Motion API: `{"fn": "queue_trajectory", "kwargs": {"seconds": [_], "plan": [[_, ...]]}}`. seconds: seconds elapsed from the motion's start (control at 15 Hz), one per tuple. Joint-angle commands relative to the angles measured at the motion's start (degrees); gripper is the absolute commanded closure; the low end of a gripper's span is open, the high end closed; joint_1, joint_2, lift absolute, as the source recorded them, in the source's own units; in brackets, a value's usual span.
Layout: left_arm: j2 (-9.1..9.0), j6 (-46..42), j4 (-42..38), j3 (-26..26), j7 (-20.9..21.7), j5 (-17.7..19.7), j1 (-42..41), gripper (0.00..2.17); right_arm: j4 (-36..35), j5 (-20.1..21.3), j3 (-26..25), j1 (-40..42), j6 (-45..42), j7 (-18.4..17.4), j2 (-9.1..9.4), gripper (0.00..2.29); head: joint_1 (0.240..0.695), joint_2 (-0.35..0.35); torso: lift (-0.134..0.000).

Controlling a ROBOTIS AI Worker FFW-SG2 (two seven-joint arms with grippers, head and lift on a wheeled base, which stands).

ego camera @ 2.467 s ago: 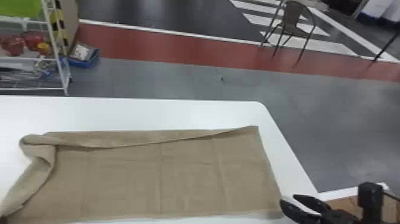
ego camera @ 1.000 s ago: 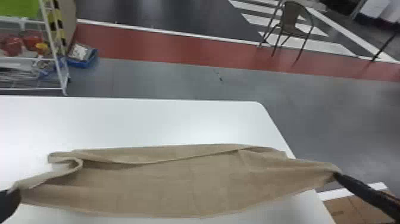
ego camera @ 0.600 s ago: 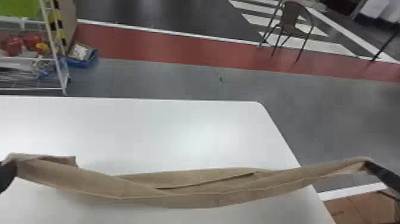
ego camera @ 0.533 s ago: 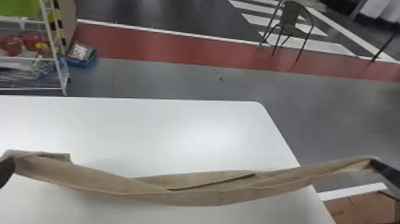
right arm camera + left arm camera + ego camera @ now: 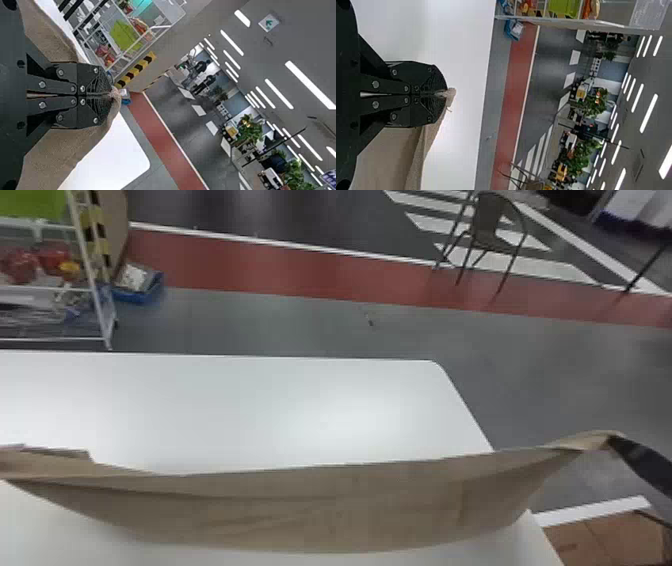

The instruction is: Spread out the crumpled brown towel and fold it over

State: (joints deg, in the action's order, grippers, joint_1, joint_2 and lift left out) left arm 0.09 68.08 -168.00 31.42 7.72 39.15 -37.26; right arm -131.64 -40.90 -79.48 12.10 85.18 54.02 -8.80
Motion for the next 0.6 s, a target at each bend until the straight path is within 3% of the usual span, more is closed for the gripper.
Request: {"fn": "queue_trajectory", "kwargs": {"seconds": [0.0,0.2,0.27,0.4,0.53], "plan": [[-0.23,3.60,2.59,2.06,-0.69,-0.30,7.03,1.70,0.16,6.18,8.20,-3.92,0.03,-1.64,0.36,1.54,0.695,-0.350,-0.123],[0.62,18.19,13.84,2.68,-0.86,-2.32,22.93,1.70,2.27,17.34,21.03,-10.52,-3.31,-4.45,2.29,1.54,0.695,-0.350,-0.123],[1.41,19.24,17.35,2.06,-0.86,-3.99,26.36,1.70,3.68,19.54,24.02,-12.54,-4.01,-5.68,2.38,1.54,0.695,-0.308,-0.123],[5.10,19.07,25.97,-0.57,-0.60,-5.57,33.48,1.70,7.54,25.25,29.91,-17.55,-7.35,-8.05,2.47,1.54,0.695,-0.244,-0.123],[6.59,18.37,32.38,-2.77,0.02,-7.59,39.28,1.70,12.11,28.86,33.95,-21.85,-11.04,-10.16,2.47,1.54,0.695,-0.183,-0.123]]}}
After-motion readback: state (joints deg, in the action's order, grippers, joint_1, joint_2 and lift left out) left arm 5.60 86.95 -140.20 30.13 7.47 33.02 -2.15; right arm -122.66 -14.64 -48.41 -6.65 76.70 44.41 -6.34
